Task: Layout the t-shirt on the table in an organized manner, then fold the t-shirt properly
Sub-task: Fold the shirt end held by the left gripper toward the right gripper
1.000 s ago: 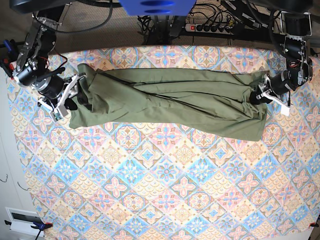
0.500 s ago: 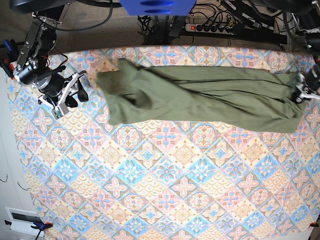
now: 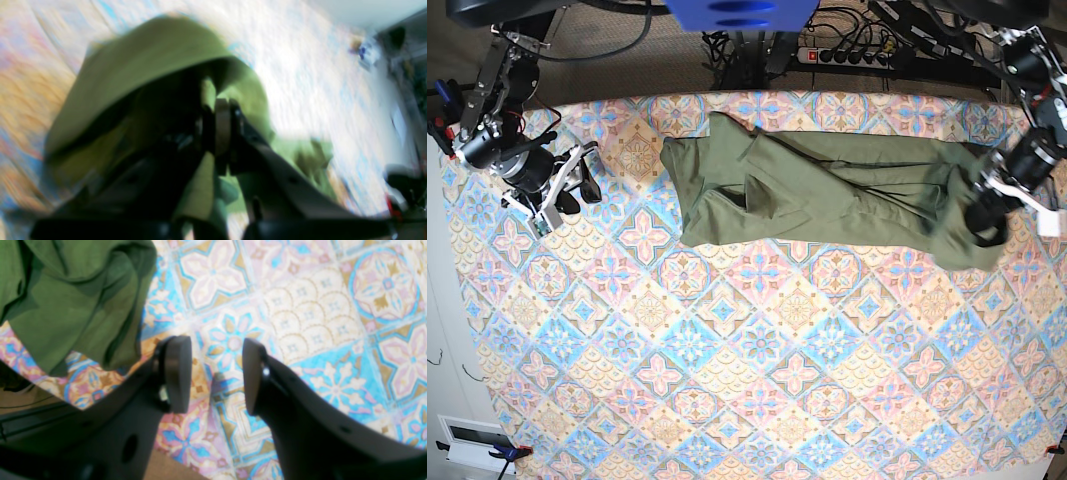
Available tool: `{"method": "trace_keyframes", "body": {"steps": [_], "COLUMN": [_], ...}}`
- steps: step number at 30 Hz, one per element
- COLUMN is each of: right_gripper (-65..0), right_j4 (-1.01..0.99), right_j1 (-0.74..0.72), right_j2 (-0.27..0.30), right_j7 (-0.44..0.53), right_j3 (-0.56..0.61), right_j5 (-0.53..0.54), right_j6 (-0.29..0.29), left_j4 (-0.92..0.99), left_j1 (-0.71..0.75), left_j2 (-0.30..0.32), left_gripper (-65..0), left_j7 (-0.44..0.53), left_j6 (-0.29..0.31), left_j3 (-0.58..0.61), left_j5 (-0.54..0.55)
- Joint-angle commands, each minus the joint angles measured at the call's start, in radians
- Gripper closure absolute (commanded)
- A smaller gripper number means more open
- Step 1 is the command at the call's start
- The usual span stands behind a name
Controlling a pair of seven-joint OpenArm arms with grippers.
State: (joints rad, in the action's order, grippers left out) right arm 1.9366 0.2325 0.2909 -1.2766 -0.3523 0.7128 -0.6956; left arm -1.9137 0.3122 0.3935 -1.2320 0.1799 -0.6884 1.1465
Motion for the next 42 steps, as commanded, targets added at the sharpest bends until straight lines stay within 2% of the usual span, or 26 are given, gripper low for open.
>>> {"method": "trace_keyframes", "body": {"steps": [1, 6, 11, 15, 17, 21, 28, 31, 37, 40, 42], "right_gripper": [-24.1, -24.1, -24.1, -24.1, -24.1, -24.1, -24.1, -24.1, -24.5, -25.9, -27.7], "right_j4": [0.014, 0.014, 0.014, 0.014, 0.014, 0.016, 0.016, 0.016, 0.016, 0.017, 0.017], "right_j1": [-0.011, -0.006, -0.005, -0.005, -0.005, -0.005, -0.003, -0.003, -0.003, -0.002, -0.002], "right_j2": [0.014, 0.014, 0.014, 0.014, 0.014, 0.014, 0.014, 0.014, 0.014, 0.018, 0.018], "right_j7": [0.021, 0.021, 0.021, 0.021, 0.021, 0.021, 0.021, 0.021, 0.012, 0.012, 0.012], "right_j3": [-0.008, -0.009, -0.011, -0.011, -0.011, -0.011, -0.011, -0.011, 0.003, 0.088, 0.147], "right_j5": [0.021, 0.021, 0.021, 0.021, 0.021, 0.021, 0.021, 0.021, 0.023, 0.023, 0.023], "right_j6": [-0.003, -0.003, -0.003, -0.003, -0.003, -0.003, -0.003, -0.003, -0.003, -0.003, -0.003], "left_j4": [-0.017, -0.014, 0.001, 0.047, 0.061, 0.058, 0.061, 0.049, 0.039, 0.039, 0.039], "left_j1": [-0.028, -0.003, 0.000, 0.000, 0.005, 0.020, 0.020, 0.023, 0.054, 0.052, 0.054], "left_j2": [-0.012, -0.109, -0.166, -0.167, -0.161, -0.121, -0.121, -0.115, -0.057, -0.052, -0.032], "left_gripper": [0.0, 0.0, 0.0, 0.0, -0.3, -7.4, -14.3, -21.2, -44.1, -56.9, -59.5], "left_j7": [0.001, -0.028, -0.027, -0.022, 0.016, 0.065, 0.080, 0.079, 0.022, 0.011, 0.013], "left_j6": [0.003, 0.003, 0.003, 0.003, 0.003, 0.005, 0.000, 0.005, 0.005, 0.007, 0.007], "left_j3": [0.025, 0.148, 0.223, 0.221, 0.221, 0.220, 0.137, 0.138, 0.140, 0.134, 0.134], "left_j5": [0.007, -0.064, -0.132, -0.144, -0.138, -0.132, -0.135, -0.119, 0.007, 0.086, 0.134]}}
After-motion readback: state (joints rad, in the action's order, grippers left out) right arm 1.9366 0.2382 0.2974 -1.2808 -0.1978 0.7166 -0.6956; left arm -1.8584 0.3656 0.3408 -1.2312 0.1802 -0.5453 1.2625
